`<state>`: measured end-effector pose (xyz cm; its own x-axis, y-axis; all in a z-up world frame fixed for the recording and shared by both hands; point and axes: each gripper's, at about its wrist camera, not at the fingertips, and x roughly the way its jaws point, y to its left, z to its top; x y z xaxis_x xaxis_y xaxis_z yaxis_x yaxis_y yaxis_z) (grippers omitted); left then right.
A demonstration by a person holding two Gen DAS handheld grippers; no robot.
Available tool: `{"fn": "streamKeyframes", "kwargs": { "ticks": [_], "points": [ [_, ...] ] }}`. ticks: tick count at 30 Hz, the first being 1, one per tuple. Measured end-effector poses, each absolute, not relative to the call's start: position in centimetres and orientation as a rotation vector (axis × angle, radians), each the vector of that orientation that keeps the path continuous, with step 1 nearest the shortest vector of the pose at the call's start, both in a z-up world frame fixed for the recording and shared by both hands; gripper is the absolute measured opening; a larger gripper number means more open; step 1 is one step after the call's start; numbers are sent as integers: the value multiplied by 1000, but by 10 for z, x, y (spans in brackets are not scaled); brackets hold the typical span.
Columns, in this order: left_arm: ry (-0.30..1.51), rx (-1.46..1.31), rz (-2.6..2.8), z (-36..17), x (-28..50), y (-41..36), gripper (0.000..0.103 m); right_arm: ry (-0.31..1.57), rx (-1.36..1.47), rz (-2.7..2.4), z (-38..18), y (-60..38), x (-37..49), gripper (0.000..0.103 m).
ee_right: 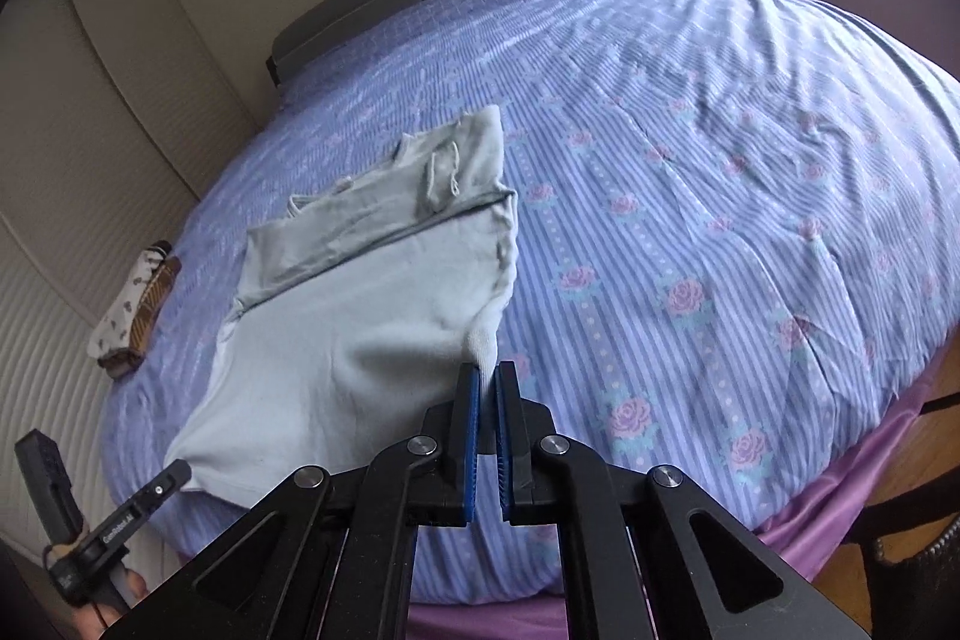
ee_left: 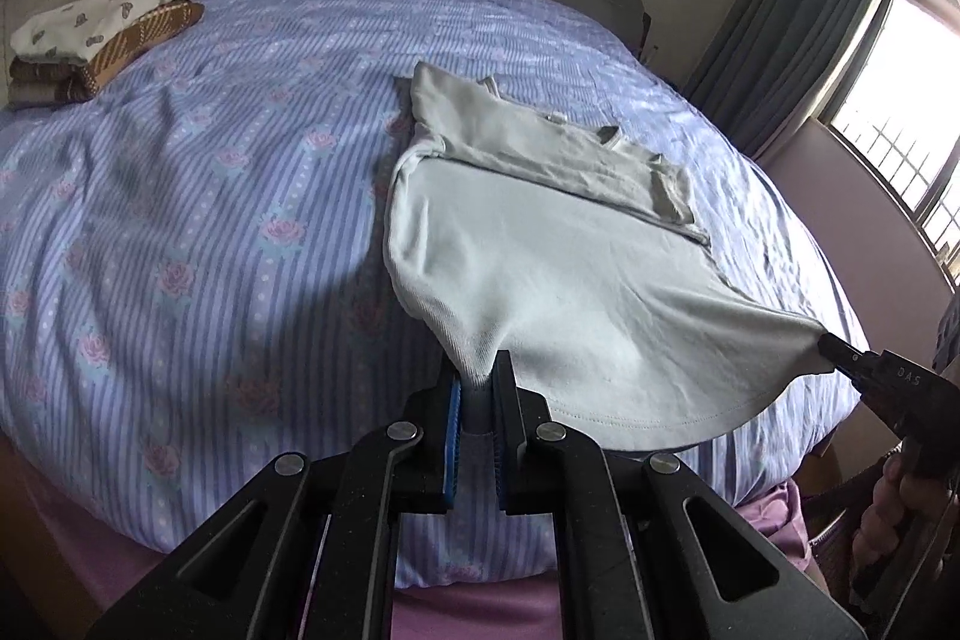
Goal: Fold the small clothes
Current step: 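Lift the hem with both grippers and fold it onto the collar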
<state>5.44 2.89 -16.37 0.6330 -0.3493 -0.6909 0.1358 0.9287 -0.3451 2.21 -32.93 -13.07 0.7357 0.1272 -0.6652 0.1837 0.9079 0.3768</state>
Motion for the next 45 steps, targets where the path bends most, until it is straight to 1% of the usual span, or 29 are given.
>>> {"fn": "streamKeyframes", "kwargs": {
  "ticks": [8,16,21,29,35,38,40,43,45],
  "points": [
    [717,-302,-278,-117,102,32,10,649,445,-11,-98,-337,54,6],
    [634,-328,-256,-100,186,27,10,572,432,-12,-87,-345,127,6],
    [641,-338,-239,-108,235,22,11,559,438,-29,-91,-353,180,6],
    [724,-357,-202,-145,307,20,11,612,416,-59,-121,-354,251,6],
    [800,-303,-167,-180,340,14,11,691,442,-81,-155,-360,286,6],
    [807,-282,-159,-188,348,12,11,715,435,-88,-166,-360,298,6],
    [802,-262,-152,-188,352,11,14,730,428,-87,-170,-360,304,6],
    [808,-237,-155,-184,356,10,14,756,419,-78,-174,-359,313,7],
    [798,-212,-157,-180,351,9,21,755,407,-76,-171,-357,312,9]
  ]
}}
